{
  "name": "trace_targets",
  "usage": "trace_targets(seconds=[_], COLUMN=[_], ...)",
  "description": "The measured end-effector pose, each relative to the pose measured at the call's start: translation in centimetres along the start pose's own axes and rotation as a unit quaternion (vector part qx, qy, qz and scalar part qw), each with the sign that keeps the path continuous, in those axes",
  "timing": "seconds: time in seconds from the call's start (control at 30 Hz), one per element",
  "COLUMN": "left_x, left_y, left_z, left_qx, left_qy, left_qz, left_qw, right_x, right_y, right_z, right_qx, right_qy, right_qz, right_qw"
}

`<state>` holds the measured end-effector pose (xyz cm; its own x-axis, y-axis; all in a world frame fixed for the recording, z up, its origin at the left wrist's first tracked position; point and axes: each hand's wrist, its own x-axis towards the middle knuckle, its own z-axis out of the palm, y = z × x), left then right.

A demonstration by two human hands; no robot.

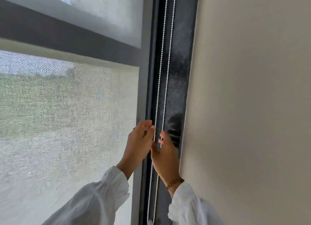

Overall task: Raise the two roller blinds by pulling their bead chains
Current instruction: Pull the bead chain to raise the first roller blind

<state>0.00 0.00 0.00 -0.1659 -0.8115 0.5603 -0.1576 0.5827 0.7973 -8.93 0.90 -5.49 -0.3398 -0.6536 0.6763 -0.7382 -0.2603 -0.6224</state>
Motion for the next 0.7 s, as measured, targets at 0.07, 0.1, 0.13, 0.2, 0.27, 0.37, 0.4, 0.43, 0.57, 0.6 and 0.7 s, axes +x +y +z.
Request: trace_targets(seconds=[0.07,0.1,0.13,0.2,0.27,0.37,0.4,0.43,0.57,0.6,0.7], left_x=[1.8,2.9,3.7,5.2,6.3,7.7,7.9,8.1,8.7,9.4,10.8], left_y=[0.4,0.5,1.0,1.5,2.1,3.7,4.3,4.9,7.0,7.0,6.6], left_z=[0.2,0.1,0.0,-0.1,-0.1,0.3,0.5,0.8,1.2,1.3,1.8], left_qx=[0.019,0.032,0.032,0.023,0.019,-0.064,-0.087,-0.107,-0.217,-0.236,-0.233], left_qy=[0.023,0.03,0.031,0.029,0.024,-0.005,-0.011,-0.007,0.038,0.04,0.024], left_qz=[0.033,0.044,0.05,0.061,0.082,0.084,0.082,0.091,0.088,0.07,-0.001], left_qw=[0.999,0.998,0.998,0.997,0.996,0.994,0.993,0.99,0.971,0.968,0.972], right_x=[1.7,2.7,3.6,4.9,5.6,4.7,4.0,3.4,1.9,1.6,1.1], right_y=[-0.1,-0.2,-0.5,-0.9,-0.8,-0.4,-0.2,-0.1,-0.2,-0.3,0.1], right_z=[0.9,1.5,1.9,2.7,2.7,2.6,2.7,2.8,2.1,1.7,0.5], right_qx=[0.05,0.068,0.084,0.114,0.127,0.121,0.115,0.116,0.123,0.125,0.117], right_qy=[0.03,0.032,0.03,0.053,0.151,0.227,0.231,0.226,0.213,0.215,0.213], right_qz=[-0.011,-0.013,-0.007,-0.008,-0.05,-0.113,-0.136,-0.155,-0.181,-0.179,-0.182], right_qw=[0.998,0.997,0.996,0.992,0.979,0.96,0.956,0.955,0.952,0.952,0.953])
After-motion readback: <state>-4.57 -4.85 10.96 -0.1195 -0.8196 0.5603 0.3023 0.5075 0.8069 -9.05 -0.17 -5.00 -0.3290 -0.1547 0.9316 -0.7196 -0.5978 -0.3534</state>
